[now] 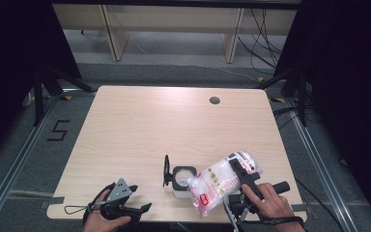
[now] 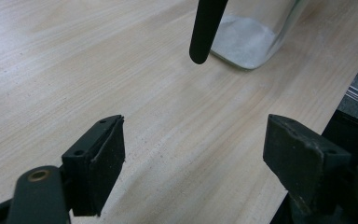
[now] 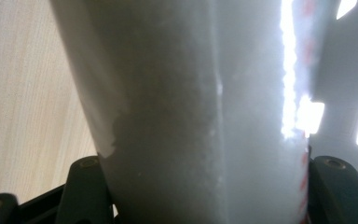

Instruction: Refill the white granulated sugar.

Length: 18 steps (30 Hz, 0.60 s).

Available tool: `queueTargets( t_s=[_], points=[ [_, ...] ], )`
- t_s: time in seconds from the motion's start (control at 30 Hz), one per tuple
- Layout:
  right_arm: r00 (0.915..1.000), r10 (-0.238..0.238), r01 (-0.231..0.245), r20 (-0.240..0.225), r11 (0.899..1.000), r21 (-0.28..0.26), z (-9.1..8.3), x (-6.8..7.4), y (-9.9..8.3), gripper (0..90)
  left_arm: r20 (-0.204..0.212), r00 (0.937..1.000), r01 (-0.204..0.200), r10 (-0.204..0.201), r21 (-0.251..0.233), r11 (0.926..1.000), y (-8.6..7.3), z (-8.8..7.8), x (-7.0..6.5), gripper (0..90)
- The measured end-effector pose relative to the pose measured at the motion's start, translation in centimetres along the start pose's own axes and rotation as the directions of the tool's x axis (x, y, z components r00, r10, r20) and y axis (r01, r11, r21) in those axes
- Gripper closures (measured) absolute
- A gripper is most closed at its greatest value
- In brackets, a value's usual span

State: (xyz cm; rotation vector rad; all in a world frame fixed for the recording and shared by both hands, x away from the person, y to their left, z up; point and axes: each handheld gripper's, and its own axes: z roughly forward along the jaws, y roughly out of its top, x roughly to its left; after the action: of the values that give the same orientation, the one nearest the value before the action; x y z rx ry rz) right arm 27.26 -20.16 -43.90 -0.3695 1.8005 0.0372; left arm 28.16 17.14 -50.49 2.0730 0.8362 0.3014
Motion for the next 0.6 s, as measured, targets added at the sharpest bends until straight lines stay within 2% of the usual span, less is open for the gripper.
queueTargets(
  t_s=[0.13, 0.2, 0.23, 0.27, 0.3, 0.33, 0.37, 0.4, 0.43, 0.47, 0.5, 0.57, 0.6],
  points=[
    [0.9999, -0.015, 0.015, 0.008, 1.0, -0.008, 0.05, -0.13, 0.0, 41.0, 0.001, 1.0, 0.002, -0.002, 0.001, 1.0, 0.0, 0.02, -0.03, 20.1],
    [0.9997, -0.023, 0.023, -0.004, 1.0, 0.01, -0.07, -0.2, 0.0, 41.0, 0.0, 1.0, 0.0, 0.0, -0.002, 1.0, 0.01, 0.01, -0.01, 20.1],
    [0.9997, -0.014, 0.015, 0.022, 1.0, -0.008, 0.11, -0.04, -0.13, 41.0, -0.001, 1.0, 0.002, -0.002, 0.0, 1.0, 0.02, -0.02, -0.03, 20.1],
    [0.9998, 0.018, -0.018, 0.011, 1.0, 0.008, 0.07, 0.15, -0.23, 41.0, 0.0, 1.0, 0.0, 0.0, 0.0, 1.0, 0.02, -0.01, -0.02, 20.1],
    [0.9998, 0.015, -0.015, -0.012, 0.999, 0.04, -0.11, 0.02, -0.25, 40.9, 0.001, 1.0, 0.001, -0.001, -0.002, 1.0, 0.01, 0.02, -0.02, 20.1],
    [0.9998, 0.017, -0.017, 0.011, 1.0, 0.016, 0.11, 0.1, -0.41, 40.9, 0.001, 1.0, 0.0, 0.0, -0.001, 1.0, 0.01, 0.03, -0.01, 20.1],
    [0.9994, -0.027, 0.027, 0.021, 1.0, 0.011, 0.15, -0.31, -0.45, 40.9, 0.002, 1.0, 0.001, -0.001, -0.002, 1.0, 0.01, 0.03, -0.02, 20.1],
    [0.9996, -0.029, 0.029, 0.0, 0.999, 0.029, 0.02, -0.39, -0.46, 40.9, 0.002, 1.0, 0.0, 0.0, -0.001, 1.0, 0.01, 0.04, -0.02, 20.1],
    [0.9999, 0.01, -0.01, 0.01, 1.0, 0.026, 0.08, -0.06, -0.58, 40.9, 0.002, 1.0, 0.001, -0.001, -0.002, 1.0, 0.01, 0.04, -0.02, 20.1],
    [0.9999, 0.004, -0.004, 0.01, 1.0, 0.023, 0.1, -0.09, -0.63, 40.9, 0.002, 1.0, 0.001, -0.001, -0.002, 1.0, 0.01, 0.05, -0.02, 20.1],
    [0.9997, 0.022, -0.022, 0.007, 0.999, 0.034, 0.03, 0.02, -0.66, 40.9, 0.002, 1.0, 0.001, -0.001, -0.001, 1.0, 0.01, 0.05, -0.03, 20.1],
    [0.9997, -0.023, 0.022, 0.012, 1.0, 0.021, 0.11, -0.3, -0.65, 40.9, 0.002, 1.0, 0.001, -0.001, -0.001, 1.0, 0.01, 0.04, -0.03, 20.1],
    [0.9999, -0.004, 0.004, 0.009, 1.0, 0.026, 0.07, -0.18, -0.67, 40.9, 0.001, 1.0, 0.003, -0.003, -0.002, 1.0, 0.01, 0.05, -0.04, 20.1]
  ],
)
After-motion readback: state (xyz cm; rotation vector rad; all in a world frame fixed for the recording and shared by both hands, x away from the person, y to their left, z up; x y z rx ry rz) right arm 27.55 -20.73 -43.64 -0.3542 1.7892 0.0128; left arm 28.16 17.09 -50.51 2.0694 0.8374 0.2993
